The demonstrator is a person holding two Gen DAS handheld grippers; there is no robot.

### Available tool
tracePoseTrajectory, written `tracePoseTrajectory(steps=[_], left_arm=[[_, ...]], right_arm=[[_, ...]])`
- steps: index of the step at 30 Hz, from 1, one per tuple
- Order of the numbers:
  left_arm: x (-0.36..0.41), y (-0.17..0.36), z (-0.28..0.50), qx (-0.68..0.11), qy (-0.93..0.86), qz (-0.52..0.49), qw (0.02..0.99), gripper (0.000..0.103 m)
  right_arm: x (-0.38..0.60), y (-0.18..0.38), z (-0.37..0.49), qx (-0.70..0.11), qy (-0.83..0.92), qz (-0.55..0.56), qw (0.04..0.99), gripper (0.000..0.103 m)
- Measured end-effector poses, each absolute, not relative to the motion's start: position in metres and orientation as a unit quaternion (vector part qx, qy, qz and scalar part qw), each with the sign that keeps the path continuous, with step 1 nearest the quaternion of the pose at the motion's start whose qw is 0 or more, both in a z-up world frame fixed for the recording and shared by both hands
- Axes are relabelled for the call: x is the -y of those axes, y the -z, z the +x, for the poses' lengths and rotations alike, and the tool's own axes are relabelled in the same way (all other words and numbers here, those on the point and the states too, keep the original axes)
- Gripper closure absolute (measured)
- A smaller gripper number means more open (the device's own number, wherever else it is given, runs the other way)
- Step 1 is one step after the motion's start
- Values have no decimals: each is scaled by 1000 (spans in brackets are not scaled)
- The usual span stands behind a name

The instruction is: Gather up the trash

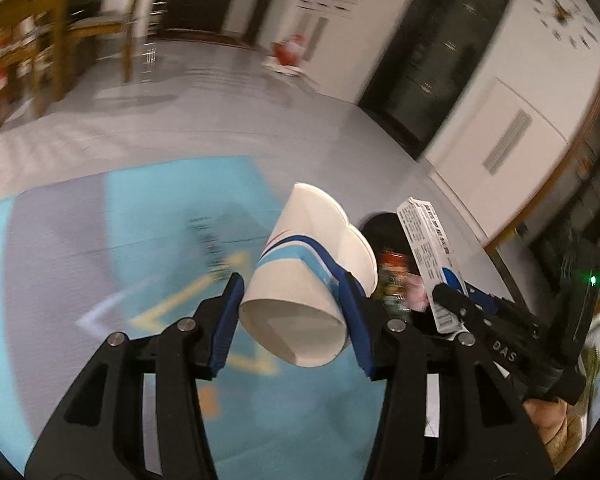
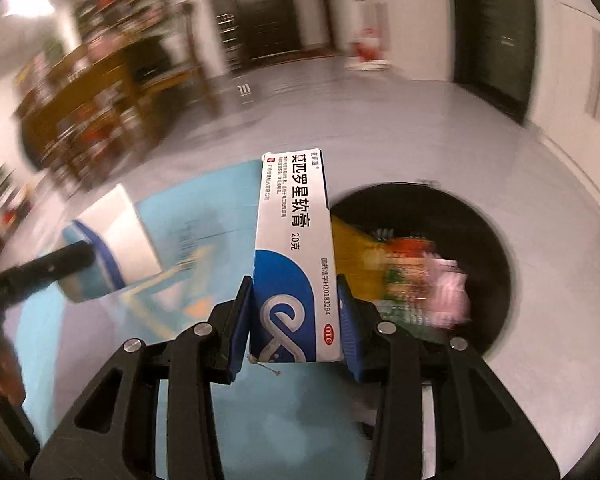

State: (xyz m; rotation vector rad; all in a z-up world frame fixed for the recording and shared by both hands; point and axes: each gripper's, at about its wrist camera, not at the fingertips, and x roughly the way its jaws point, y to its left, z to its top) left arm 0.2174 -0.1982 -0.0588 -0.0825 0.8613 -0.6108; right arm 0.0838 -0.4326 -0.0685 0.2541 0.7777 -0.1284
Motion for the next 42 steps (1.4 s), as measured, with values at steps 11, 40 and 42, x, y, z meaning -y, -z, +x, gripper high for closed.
tracePoseTrajectory(steps=[11,40,42], left_arm=[[343,92,231,-442,306,53,841,52],[247,-52,87,-375,191,139,897,3],[235,-69,72,-364,193,125,903,3]], right_arm=[[506,96,92,-401,114,190,889,63],[432,-41,-44,-365,138,168,906,3],[420,-65,-61,-344,133,153,917,3]])
